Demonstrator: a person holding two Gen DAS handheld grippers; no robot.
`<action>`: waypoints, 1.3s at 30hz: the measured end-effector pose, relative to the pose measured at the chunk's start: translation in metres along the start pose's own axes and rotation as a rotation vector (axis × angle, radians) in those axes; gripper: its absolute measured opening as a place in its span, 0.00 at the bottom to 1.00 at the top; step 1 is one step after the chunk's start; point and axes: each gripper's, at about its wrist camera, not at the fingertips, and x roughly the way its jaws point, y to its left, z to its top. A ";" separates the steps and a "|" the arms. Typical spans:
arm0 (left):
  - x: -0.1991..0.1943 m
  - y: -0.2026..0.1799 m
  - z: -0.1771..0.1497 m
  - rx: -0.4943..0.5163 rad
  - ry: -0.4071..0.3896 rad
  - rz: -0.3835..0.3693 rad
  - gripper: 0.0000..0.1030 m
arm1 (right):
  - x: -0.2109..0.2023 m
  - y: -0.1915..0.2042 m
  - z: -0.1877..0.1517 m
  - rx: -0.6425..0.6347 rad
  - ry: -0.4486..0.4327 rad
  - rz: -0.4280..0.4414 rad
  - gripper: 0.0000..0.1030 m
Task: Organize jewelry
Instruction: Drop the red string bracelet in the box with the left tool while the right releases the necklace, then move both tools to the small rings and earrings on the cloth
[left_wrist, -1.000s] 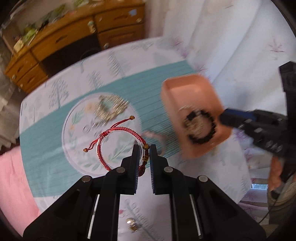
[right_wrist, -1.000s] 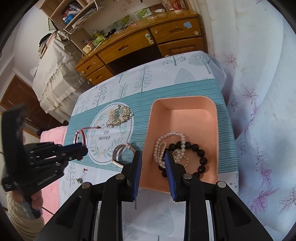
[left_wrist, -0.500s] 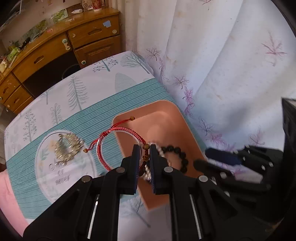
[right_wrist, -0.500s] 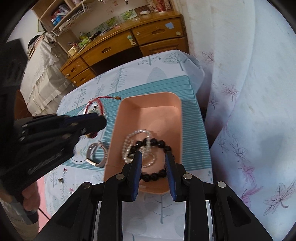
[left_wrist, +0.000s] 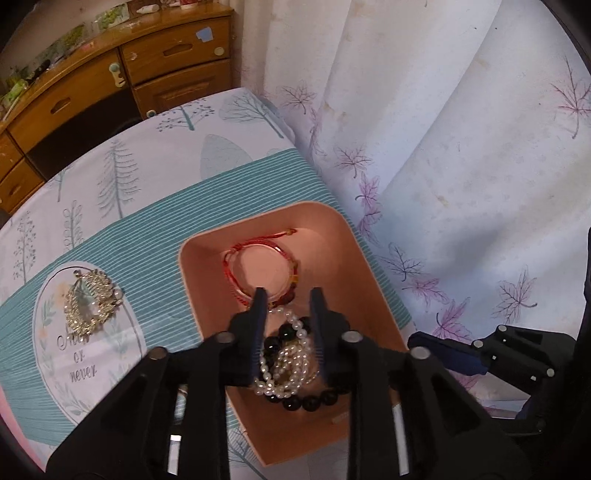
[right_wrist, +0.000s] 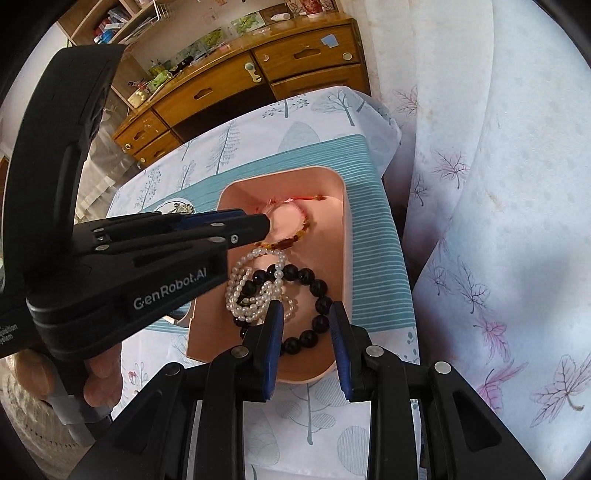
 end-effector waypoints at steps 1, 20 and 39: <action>-0.003 0.002 -0.002 -0.002 -0.010 0.003 0.29 | 0.000 0.001 -0.001 -0.004 0.000 -0.002 0.25; -0.095 0.056 -0.110 -0.165 -0.198 0.191 0.37 | 0.002 0.062 -0.038 -0.146 0.021 -0.042 0.25; -0.138 0.129 -0.216 -0.273 -0.188 0.343 0.37 | -0.002 0.164 -0.052 -0.276 0.033 -0.022 0.25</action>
